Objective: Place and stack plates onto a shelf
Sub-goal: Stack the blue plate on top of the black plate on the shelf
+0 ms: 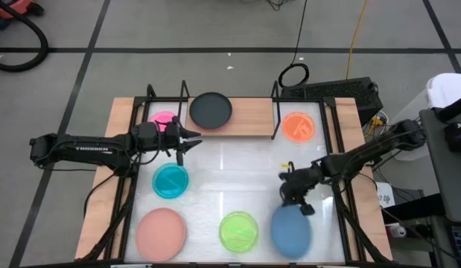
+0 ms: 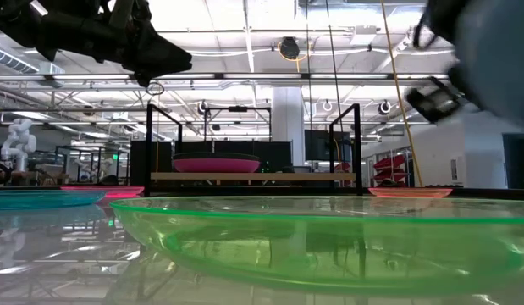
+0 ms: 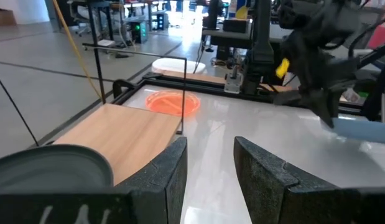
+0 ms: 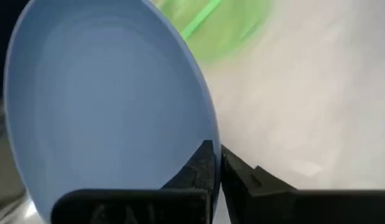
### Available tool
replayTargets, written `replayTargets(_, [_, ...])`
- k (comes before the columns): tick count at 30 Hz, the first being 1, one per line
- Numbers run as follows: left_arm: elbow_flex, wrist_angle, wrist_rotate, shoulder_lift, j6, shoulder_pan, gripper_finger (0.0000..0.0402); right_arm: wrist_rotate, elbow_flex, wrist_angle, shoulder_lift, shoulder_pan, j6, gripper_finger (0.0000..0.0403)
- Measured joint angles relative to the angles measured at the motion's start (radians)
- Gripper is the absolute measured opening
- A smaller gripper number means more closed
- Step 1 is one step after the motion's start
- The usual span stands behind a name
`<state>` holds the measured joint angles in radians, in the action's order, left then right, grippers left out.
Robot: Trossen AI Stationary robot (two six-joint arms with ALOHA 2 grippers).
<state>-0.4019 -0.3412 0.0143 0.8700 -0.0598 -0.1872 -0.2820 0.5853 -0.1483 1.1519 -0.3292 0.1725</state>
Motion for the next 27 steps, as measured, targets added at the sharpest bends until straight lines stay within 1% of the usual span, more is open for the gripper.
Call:
replayTargets(3, [0.000,0.000,-0.017,0.000,-0.018,0.000,0.0138,0.173,0.043,0.008,0.000,0.048,-0.011,0.0001])
replayTargets(5, [0.000,0.000,-0.024,0.000,-0.031,0.000,0.0138,0.283,0.065,0.009,0.000,0.092,0.044,0.0001])
replayTargets(7, [0.000,0.000,-0.025,0.000,-0.039,0.000,0.0138,0.357,0.078,0.019,0.000,0.146,0.107,0.0001])
replayTargets(8, [0.000,0.000,-0.024,0.000,-0.041,0.000,0.0138,0.375,0.080,0.028,0.000,0.175,0.130,0.0001])
replayTargets(11, [0.000,0.000,-0.025,0.000,-0.049,0.000,0.0138,0.388,0.079,0.079,0.002,0.252,0.189,0.0001])
replayTargets(14, [0.000,0.000,-0.027,0.000,-0.049,0.000,0.0138,0.386,0.079,0.175,0.008,0.321,0.218,0.0001])
replayTargets(20, [0.000,0.020,-0.165,0.000,-0.044,0.000,0.0138,0.386,0.079,0.322,0.008,0.468,0.201,0.0000])
replayTargets(22, [0.000,0.028,-0.183,0.000,-0.043,0.000,0.0138,0.390,0.079,0.365,0.008,0.524,0.200,0.0000])
replayTargets(27, [0.000,0.041,-0.181,0.000,-0.051,0.000,0.0138,0.388,0.079,0.516,0.029,0.659,0.180,0.0000])
